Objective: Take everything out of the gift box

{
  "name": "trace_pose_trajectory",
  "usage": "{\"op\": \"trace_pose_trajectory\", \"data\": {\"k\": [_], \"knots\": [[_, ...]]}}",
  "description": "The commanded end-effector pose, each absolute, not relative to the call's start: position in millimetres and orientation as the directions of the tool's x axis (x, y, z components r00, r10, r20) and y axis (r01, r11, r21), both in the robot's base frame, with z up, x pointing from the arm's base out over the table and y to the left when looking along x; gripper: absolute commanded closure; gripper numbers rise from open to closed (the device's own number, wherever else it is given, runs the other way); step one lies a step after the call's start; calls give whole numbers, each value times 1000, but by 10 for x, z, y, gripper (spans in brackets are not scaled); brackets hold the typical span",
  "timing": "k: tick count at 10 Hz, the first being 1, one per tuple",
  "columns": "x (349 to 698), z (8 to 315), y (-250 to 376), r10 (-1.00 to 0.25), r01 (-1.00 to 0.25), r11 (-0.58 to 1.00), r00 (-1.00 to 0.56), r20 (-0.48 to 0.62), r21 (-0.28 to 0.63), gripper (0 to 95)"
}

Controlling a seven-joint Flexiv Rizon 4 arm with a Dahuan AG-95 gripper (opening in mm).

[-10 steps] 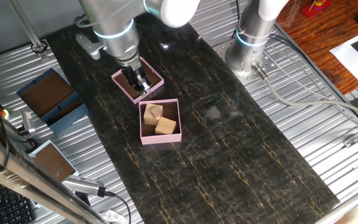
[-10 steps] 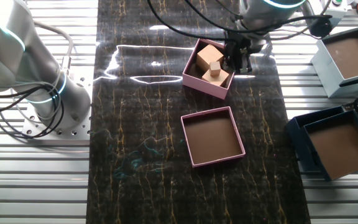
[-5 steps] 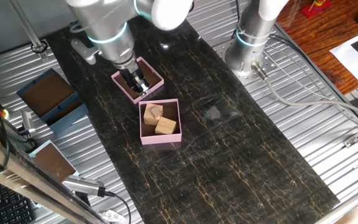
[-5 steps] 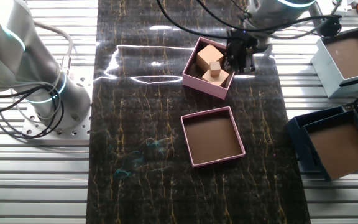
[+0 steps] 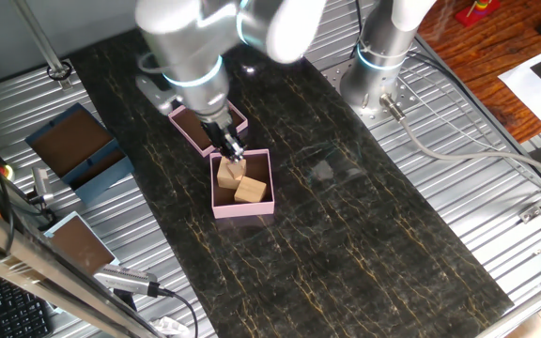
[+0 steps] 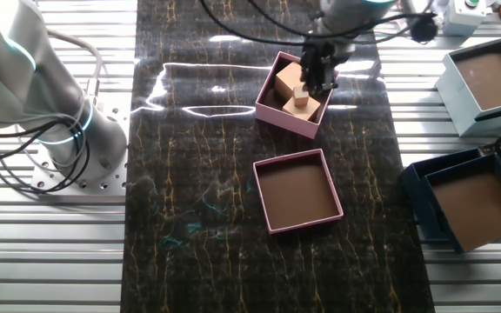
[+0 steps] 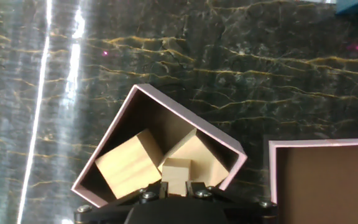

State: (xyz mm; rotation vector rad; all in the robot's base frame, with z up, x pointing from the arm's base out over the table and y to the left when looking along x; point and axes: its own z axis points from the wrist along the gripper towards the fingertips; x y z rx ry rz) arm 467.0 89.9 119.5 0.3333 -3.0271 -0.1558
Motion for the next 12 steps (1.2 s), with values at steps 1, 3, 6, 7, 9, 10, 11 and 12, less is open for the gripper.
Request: {"op": "trace_pose_trajectory", "data": {"k": [1,3,6,7,9,10,11,12], "knots": [[4651,1160,906,-226,-218,970,-972,64,105,380],[4658,1016,925,-237,-233,968,-970,46,89,190],[4667,884,933,-239,-236,969,-970,40,74,380],[4657,848,938,-235,-232,970,-971,36,71,570],[4623,814,928,-234,-232,970,-972,25,67,760],[4608,806,923,-230,-228,971,-973,26,67,950],[4607,806,921,-230,-228,971,-973,28,68,950],[4607,807,920,-231,-229,971,-973,28,67,950]]}}
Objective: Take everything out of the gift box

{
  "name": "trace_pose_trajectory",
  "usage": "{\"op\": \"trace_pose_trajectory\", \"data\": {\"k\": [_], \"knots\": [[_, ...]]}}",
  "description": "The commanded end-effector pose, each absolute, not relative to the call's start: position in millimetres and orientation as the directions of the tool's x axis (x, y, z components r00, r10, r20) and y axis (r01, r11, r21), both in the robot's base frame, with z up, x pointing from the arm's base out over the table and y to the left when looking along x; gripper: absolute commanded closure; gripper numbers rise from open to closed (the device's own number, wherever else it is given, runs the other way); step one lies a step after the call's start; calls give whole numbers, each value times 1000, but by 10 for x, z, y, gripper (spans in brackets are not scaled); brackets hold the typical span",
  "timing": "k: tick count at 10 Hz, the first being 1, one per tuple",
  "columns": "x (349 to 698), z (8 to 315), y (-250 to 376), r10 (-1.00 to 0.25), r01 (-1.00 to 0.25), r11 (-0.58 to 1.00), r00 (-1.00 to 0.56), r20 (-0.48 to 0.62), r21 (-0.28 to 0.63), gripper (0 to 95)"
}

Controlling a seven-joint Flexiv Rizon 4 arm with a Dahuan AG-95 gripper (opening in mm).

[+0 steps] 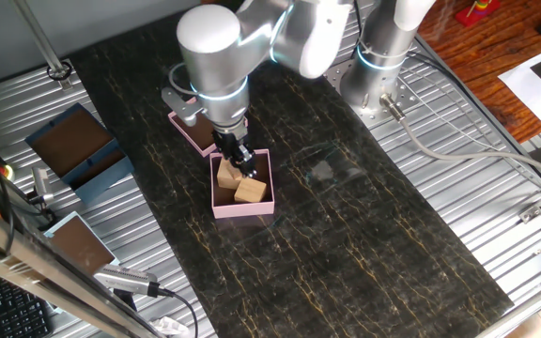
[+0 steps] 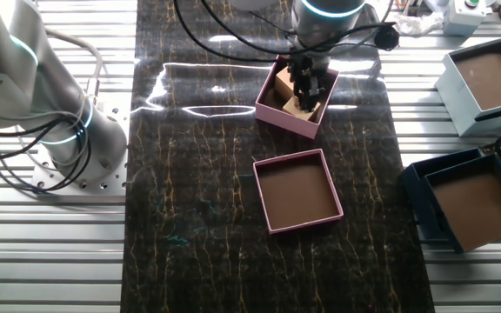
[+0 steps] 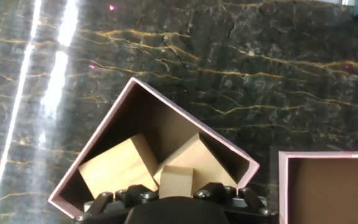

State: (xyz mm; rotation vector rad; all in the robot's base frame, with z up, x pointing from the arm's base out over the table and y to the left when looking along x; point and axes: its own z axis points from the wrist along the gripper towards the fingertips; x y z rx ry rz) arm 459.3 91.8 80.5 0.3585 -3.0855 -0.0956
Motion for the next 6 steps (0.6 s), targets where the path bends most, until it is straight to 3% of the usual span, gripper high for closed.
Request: {"op": "trace_pose_trajectory", "data": {"k": [1,6], "knots": [[4605,810,914,-234,-232,970,-972,31,68,950],[4537,1005,602,-314,-311,948,-949,41,76,950]]}}
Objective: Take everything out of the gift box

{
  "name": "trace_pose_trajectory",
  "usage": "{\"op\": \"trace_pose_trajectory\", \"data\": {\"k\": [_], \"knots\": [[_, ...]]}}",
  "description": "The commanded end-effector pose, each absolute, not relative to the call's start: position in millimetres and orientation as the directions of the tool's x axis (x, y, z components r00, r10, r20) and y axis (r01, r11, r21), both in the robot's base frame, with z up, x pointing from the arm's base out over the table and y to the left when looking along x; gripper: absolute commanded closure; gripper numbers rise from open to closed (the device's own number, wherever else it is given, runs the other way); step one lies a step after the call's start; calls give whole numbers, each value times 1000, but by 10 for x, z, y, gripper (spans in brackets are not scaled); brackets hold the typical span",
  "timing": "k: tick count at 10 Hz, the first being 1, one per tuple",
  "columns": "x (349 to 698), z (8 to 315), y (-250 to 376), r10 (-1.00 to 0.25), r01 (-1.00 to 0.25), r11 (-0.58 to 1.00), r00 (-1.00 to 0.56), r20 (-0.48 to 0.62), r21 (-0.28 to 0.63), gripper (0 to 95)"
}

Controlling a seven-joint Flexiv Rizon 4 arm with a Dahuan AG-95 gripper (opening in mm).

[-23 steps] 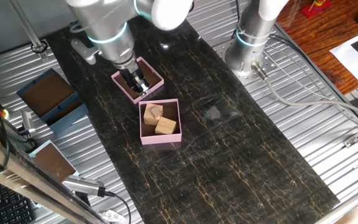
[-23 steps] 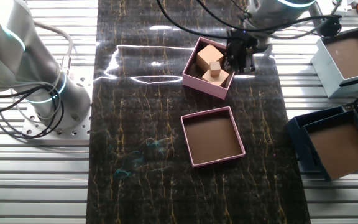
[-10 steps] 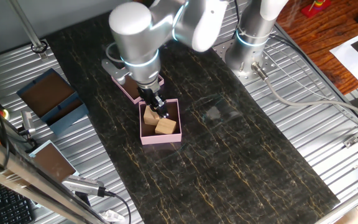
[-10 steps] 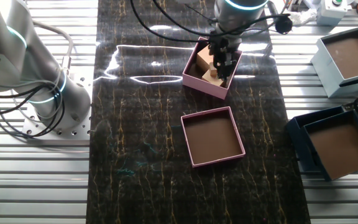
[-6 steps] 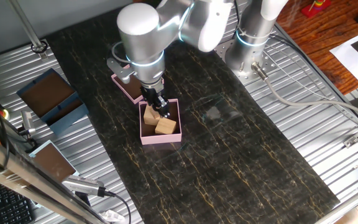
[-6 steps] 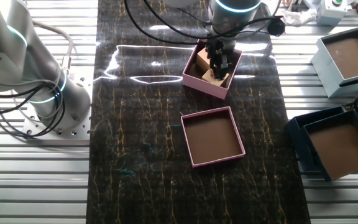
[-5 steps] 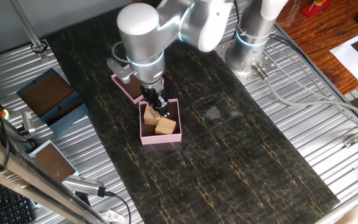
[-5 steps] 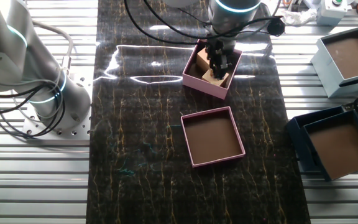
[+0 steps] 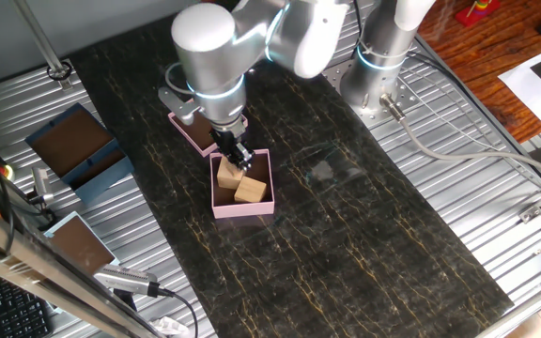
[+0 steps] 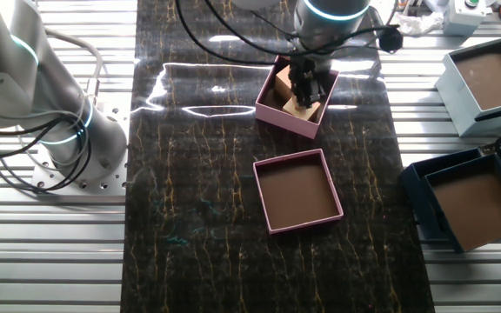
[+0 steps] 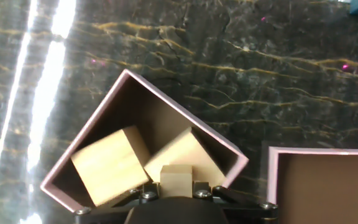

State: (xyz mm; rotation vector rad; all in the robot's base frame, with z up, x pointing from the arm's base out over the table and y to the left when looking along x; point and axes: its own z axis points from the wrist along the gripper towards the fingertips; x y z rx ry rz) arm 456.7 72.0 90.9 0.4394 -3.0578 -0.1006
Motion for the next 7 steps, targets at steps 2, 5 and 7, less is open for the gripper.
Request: {"op": "trace_pose_trajectory", "data": {"k": [2,5,7], "knots": [[4550,1153,358,-386,-382,922,-921,51,62,950],[4512,1074,-52,-473,-471,880,-880,39,53,950],[4487,1010,-154,-505,-504,863,-862,39,39,950]]}}
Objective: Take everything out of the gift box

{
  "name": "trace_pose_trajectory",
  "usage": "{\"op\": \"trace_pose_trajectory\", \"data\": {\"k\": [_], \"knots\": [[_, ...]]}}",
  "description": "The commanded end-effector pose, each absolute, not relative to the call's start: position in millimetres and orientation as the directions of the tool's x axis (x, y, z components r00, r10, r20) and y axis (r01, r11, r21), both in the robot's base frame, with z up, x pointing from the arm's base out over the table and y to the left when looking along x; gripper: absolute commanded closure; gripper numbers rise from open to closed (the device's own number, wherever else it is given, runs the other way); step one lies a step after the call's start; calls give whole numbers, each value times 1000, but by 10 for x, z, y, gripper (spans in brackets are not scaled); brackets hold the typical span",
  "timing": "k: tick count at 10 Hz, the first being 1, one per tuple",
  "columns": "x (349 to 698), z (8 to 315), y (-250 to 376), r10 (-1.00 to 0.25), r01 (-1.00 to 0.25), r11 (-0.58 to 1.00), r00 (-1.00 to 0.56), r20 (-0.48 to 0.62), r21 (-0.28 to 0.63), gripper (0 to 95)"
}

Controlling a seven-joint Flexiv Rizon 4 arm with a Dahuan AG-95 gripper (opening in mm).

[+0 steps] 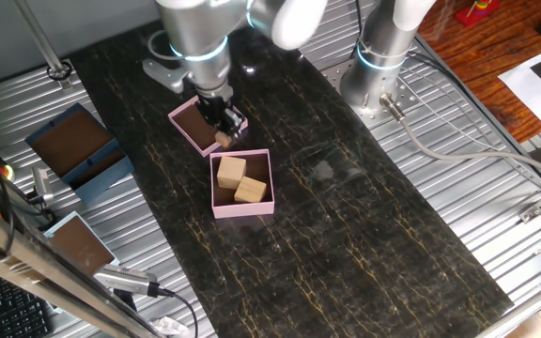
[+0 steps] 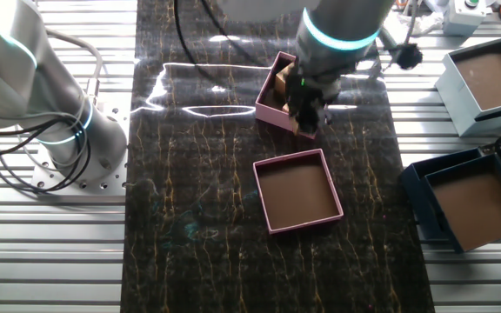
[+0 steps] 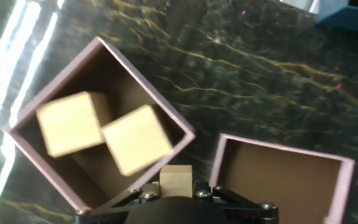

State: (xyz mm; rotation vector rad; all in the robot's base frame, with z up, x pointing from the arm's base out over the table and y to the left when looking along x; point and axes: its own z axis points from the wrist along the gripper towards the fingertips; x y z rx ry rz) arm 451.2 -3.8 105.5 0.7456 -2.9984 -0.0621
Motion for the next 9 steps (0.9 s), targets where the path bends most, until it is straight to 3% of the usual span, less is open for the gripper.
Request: {"op": "trace_pose_trajectory", "data": {"k": [1,6,7,9], "knots": [[4488,981,-159,-544,-544,839,-838,47,15,950],[4512,866,-164,-635,-636,771,-772,31,-27,950],[4516,838,-165,-652,-653,756,-758,26,-39,760],[4523,747,-166,-731,-730,677,-682,36,-91,760]]}}
